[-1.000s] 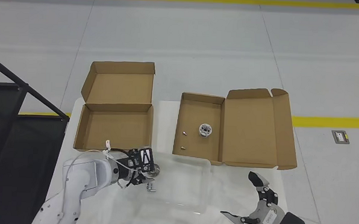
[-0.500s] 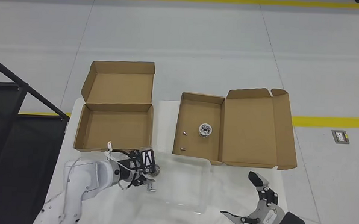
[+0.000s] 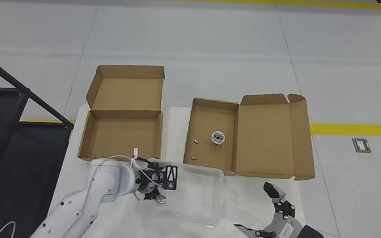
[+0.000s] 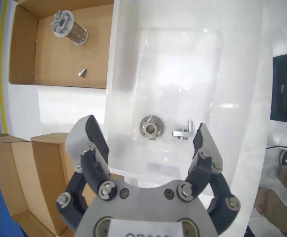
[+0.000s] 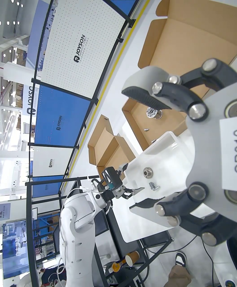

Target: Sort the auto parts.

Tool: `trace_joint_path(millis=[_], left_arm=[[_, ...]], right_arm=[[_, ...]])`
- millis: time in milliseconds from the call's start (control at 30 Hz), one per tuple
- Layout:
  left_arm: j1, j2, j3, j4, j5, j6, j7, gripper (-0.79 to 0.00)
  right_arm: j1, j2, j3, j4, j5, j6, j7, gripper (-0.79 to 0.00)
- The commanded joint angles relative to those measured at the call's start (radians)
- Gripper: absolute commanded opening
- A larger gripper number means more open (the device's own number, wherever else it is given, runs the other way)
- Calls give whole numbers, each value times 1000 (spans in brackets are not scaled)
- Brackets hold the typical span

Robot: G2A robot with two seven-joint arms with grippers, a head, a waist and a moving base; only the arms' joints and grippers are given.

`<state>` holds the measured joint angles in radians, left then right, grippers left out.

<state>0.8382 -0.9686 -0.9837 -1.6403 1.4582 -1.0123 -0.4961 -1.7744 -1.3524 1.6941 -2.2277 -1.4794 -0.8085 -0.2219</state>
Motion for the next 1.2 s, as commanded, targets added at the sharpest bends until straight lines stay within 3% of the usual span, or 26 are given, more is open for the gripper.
trace_joint_path(millis=[0, 67, 367, 500, 600, 800, 967, 1167], left_arm=[[-35, 21, 44, 3, -50, 0, -20, -28], [-62, 42, 77, 11, -101, 0, -35, -80], [-168, 113, 230, 40, -274, 0, -109, -105], [-212, 124, 290, 64, -301, 0, -148, -212], [-237, 119, 312, 101, -282, 2, -175, -237], [-261, 89, 350, 153, -259, 36, -144, -203], [-275, 66, 377, 175, -189, 99, -118, -259], [-294, 39, 410, 211, -141, 102, -103, -354]], right_arm=[[0, 0, 0, 0, 0, 0, 0, 0], [0, 0, 0, 0, 0, 0, 0, 0], [0, 0, 0, 0, 0, 0, 0, 0], [0, 0, 0, 0, 0, 0, 0, 0], [0, 0, 0, 0, 0, 0, 0, 0], [0, 0, 0, 0, 0, 0, 0, 0], [0, 0, 0, 0, 0, 0, 0, 0], [0, 0, 0, 0, 0, 0, 0, 0]])
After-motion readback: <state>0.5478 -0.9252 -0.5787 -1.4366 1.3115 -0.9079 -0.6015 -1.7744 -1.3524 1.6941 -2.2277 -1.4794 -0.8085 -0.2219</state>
